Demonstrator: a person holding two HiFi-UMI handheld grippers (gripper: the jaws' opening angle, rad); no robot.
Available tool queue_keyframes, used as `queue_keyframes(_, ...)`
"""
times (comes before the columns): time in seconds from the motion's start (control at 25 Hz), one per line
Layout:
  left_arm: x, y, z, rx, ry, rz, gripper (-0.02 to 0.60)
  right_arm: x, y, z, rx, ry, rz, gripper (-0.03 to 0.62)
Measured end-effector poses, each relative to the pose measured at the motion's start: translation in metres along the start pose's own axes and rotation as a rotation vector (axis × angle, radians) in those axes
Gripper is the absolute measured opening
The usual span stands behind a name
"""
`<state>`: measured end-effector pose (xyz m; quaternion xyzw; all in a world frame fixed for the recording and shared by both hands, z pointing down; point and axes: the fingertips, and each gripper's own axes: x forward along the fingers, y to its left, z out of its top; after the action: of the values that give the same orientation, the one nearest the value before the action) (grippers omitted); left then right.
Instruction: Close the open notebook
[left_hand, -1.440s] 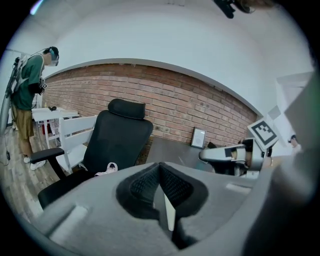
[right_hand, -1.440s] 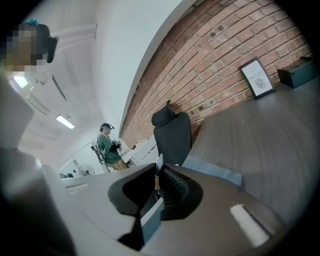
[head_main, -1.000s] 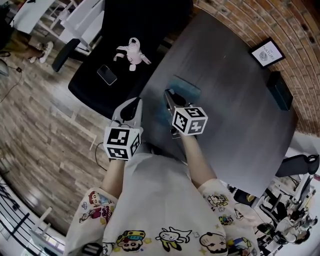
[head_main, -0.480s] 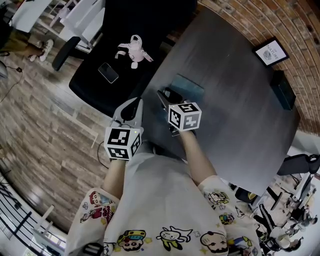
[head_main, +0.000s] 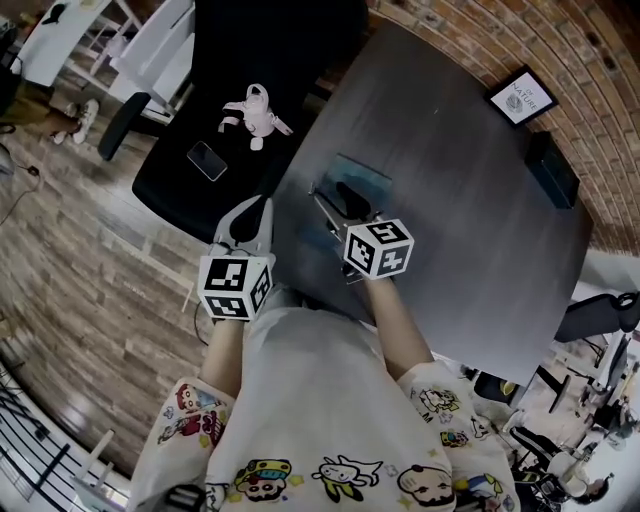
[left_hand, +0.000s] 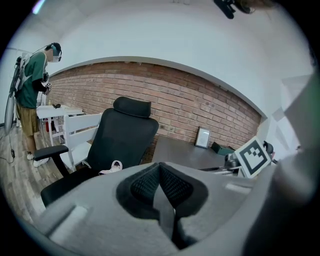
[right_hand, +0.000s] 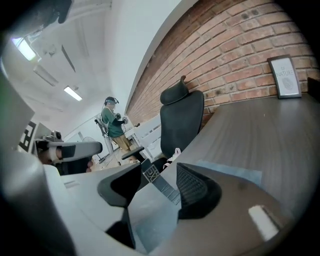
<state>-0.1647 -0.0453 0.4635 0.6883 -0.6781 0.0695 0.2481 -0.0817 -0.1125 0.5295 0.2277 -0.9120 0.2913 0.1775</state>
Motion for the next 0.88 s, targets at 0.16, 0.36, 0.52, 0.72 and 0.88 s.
queue_keyframes(0.16, 0.001, -0.007, 0.019, 0.024, -0.03, -0.012, 0.0, -0.032, 0.001, 0.028, -0.009, -0.098, -0.012, 0.227)
queue_keyframes(0.36, 0.009, -0.031, 0.05, 0.082, -0.081, -0.073, 0.0, -0.089, -0.007, 0.075, -0.051, -0.26, -0.075, 0.217)
queue_keyframes(0.52, 0.017, -0.06, 0.073, 0.135, -0.118, -0.147, 0.0, -0.145, -0.019, 0.107, -0.129, -0.373, -0.177, 0.187)
queue_keyframes(0.72, 0.024, -0.106, 0.098, 0.205, -0.157, -0.252, 0.0, -0.222, -0.04, 0.128, -0.234, -0.463, -0.36, 0.134)
queue_keyframes(0.88, 0.025, -0.141, 0.111, 0.249, -0.177, -0.324, 0.0, -0.281, -0.054, 0.129, -0.262, -0.515, -0.493, 0.074)
